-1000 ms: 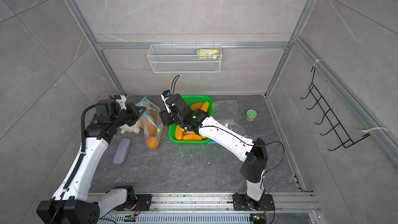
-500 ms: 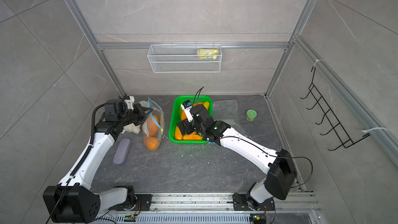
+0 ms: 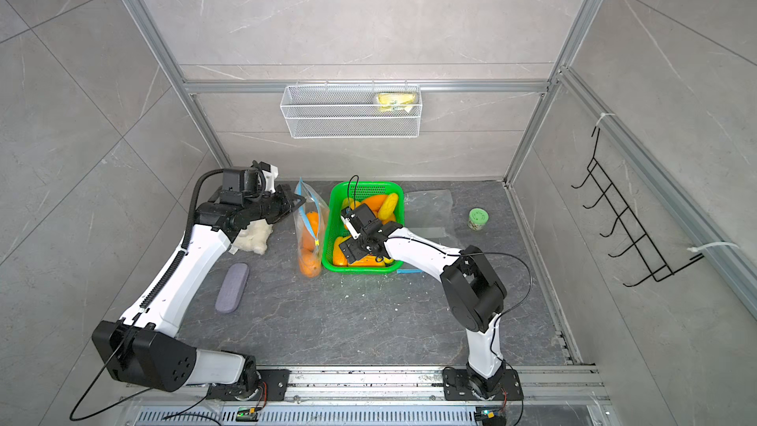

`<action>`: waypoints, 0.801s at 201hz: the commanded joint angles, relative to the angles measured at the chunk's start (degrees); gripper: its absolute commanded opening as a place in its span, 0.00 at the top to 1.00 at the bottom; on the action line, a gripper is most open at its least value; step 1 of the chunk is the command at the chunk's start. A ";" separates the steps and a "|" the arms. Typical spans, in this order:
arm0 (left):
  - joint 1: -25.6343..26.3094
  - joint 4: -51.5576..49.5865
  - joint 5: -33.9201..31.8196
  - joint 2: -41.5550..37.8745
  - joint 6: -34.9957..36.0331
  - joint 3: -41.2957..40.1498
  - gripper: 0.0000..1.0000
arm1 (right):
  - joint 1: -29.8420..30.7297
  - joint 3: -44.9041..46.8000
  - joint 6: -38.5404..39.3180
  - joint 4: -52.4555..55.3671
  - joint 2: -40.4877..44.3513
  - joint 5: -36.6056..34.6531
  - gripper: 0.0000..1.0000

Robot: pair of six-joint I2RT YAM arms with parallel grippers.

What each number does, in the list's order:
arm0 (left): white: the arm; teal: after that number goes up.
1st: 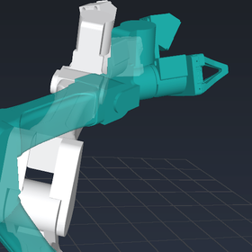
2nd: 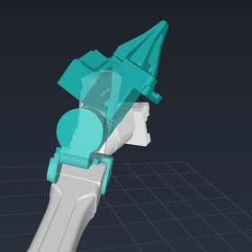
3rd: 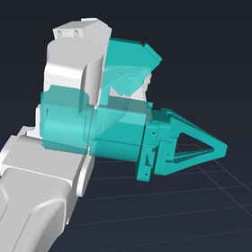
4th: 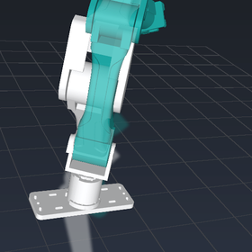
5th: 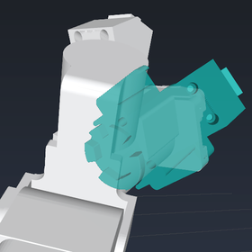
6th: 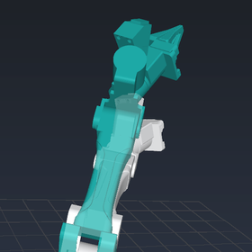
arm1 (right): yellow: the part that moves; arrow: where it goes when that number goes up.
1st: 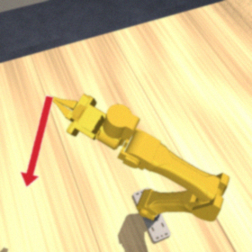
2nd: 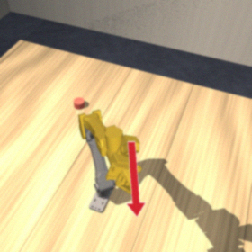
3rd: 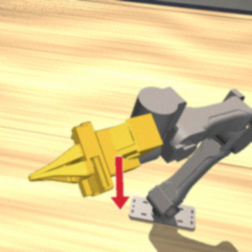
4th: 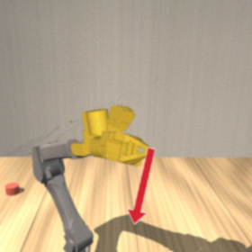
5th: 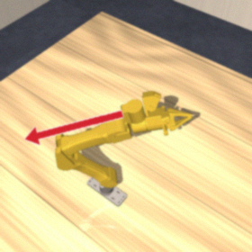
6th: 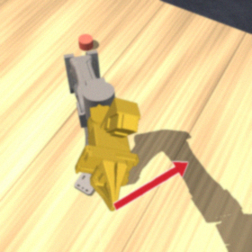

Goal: Place the mango in a zip-top bag and seal the zipper
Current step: Pick up the mango from the basket.

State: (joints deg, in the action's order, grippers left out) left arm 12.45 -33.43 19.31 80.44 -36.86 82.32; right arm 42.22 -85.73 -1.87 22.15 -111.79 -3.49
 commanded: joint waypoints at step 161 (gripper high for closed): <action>0.36 -9.88 -1.52 8.24 6.77 12.88 1.00 | -0.61 -2.54 -4.75 -3.24 5.09 3.16 0.78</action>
State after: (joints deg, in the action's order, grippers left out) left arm 12.62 -42.89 15.59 88.18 -31.24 93.65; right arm 41.54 -91.59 -2.33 23.27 -116.75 -2.11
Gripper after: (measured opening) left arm 0.049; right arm 0.422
